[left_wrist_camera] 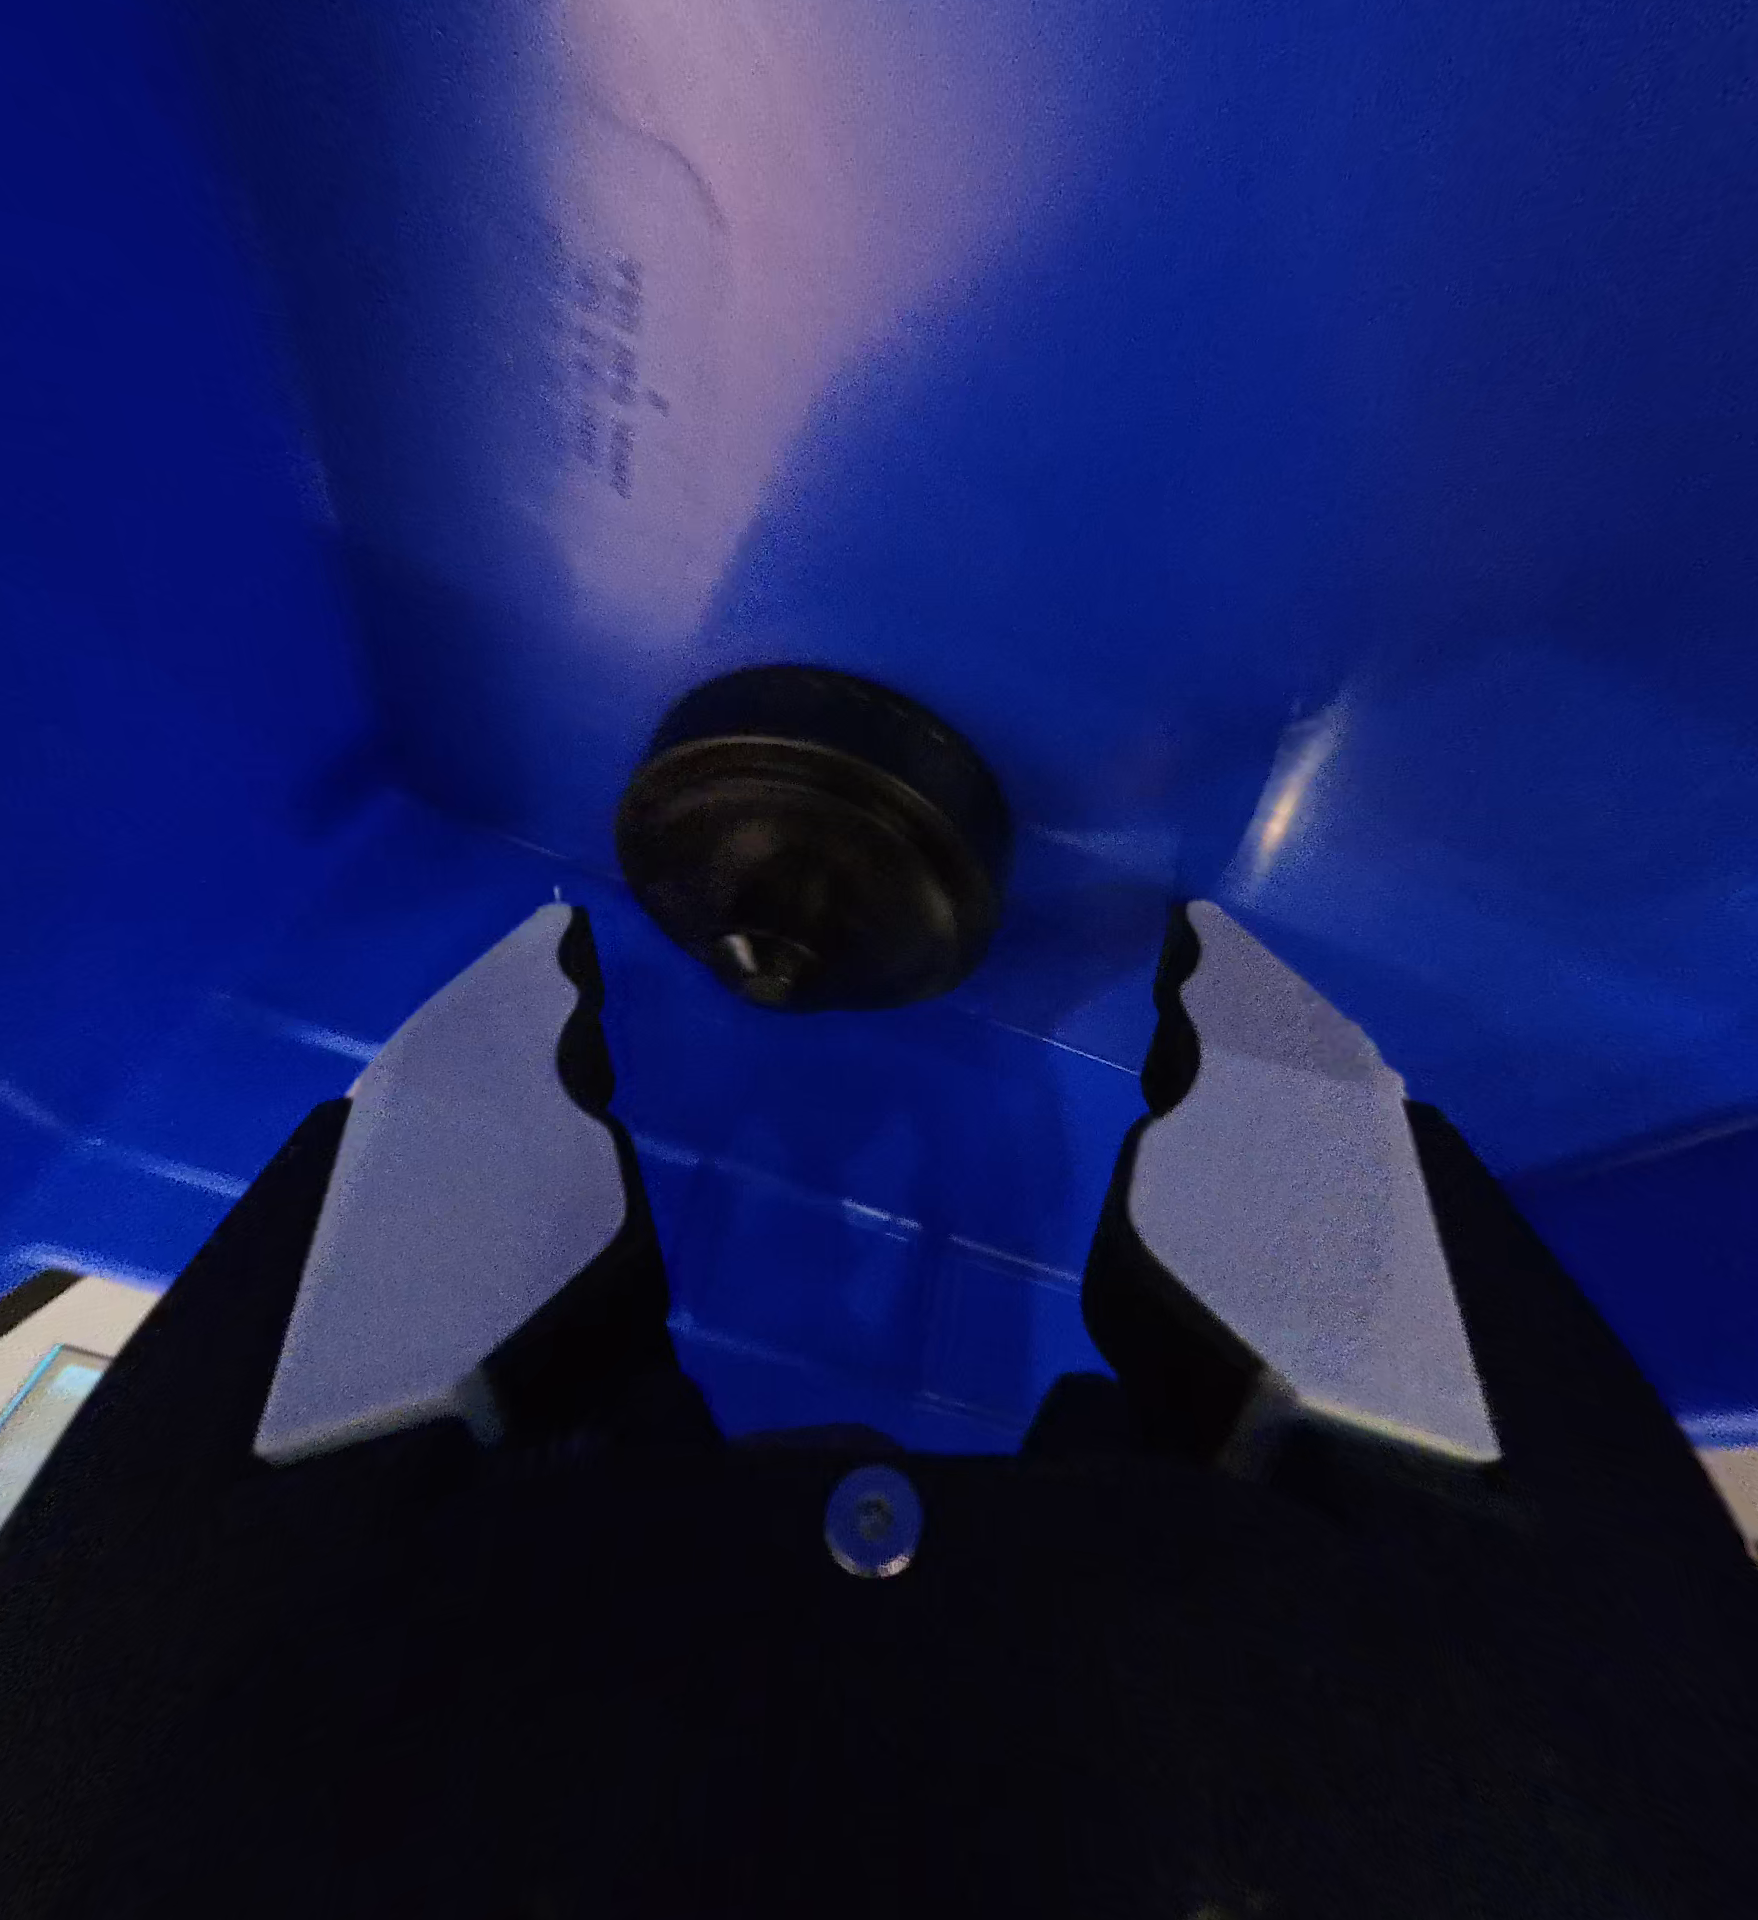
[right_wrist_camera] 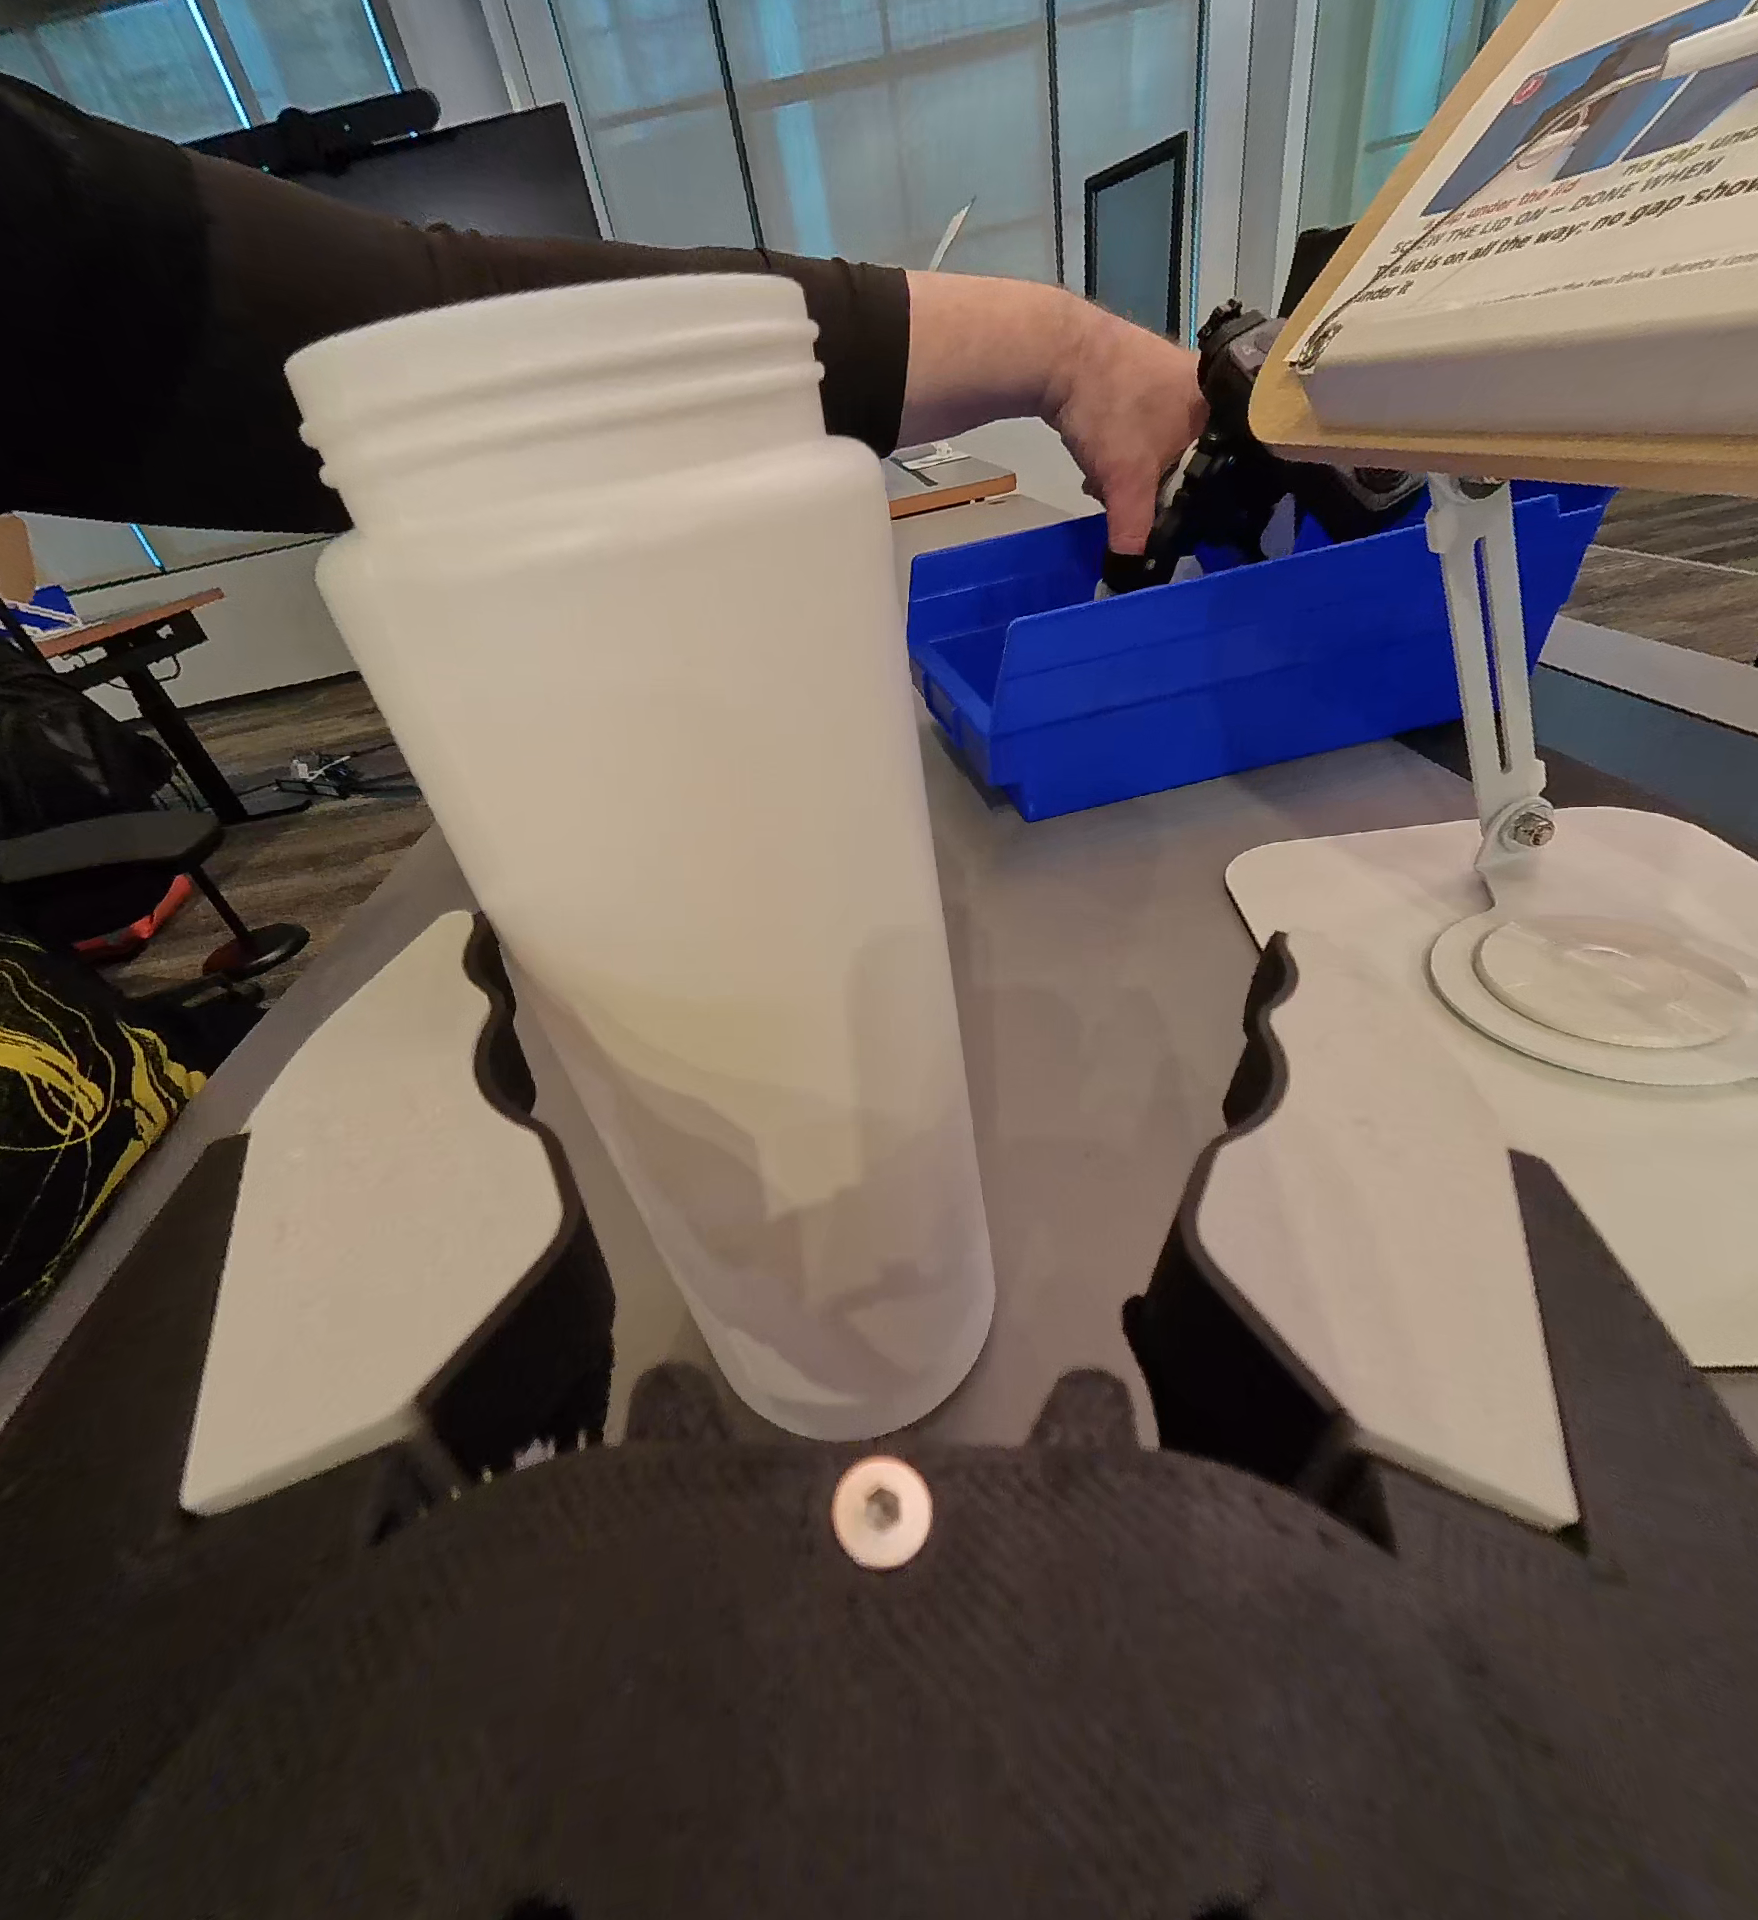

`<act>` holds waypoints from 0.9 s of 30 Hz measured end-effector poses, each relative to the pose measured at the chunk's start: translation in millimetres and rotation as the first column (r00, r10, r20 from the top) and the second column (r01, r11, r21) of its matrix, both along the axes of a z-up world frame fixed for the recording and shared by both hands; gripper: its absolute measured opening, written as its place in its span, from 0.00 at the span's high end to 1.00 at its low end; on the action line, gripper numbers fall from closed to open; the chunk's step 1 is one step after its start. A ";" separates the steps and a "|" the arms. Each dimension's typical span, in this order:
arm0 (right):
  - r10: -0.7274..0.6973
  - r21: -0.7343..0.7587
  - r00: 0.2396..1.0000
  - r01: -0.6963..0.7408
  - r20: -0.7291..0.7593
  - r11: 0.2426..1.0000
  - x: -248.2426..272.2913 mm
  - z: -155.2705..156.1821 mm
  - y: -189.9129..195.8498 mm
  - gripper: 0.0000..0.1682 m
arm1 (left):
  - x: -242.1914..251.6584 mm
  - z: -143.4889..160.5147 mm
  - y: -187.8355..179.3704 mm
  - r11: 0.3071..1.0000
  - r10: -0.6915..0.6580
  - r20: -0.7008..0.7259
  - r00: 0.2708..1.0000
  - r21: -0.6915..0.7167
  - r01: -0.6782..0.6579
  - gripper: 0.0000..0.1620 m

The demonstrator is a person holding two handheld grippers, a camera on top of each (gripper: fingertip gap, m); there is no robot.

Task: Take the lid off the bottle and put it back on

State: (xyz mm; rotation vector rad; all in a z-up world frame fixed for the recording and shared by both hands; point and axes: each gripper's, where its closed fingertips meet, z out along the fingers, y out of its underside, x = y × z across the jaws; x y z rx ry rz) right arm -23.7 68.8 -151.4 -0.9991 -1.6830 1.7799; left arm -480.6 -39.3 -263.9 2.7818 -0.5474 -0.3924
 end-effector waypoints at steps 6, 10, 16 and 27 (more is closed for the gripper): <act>-0.003 -0.002 1.000 0.003 0.005 1.000 -0.8 -1.4 1.2 0.23 | -7.4 -3.5 1.0 0.996 0.086 0.052 0.995 -0.025 -0.085 0.36; -0.004 -0.003 1.000 0.004 0.007 1.000 -0.9 -1.9 2.1 0.23 | 3.2 -7.0 -3.2 0.986 0.144 0.144 0.979 -0.109 -0.129 0.50; -0.007 -0.005 1.000 0.007 0.008 1.000 -1.0 -2.1 3.7 0.23 | 8.5 -7.3 -2.6 0.984 0.107 0.159 0.981 -0.158 -0.082 0.54; 0.029 0.023 1.000 -0.029 0.007 0.999 2.3 -3.2 -3.9 0.22 | 28.2 -4.2 -1.6 0.998 0.056 0.179 0.982 -0.001 -0.057 0.54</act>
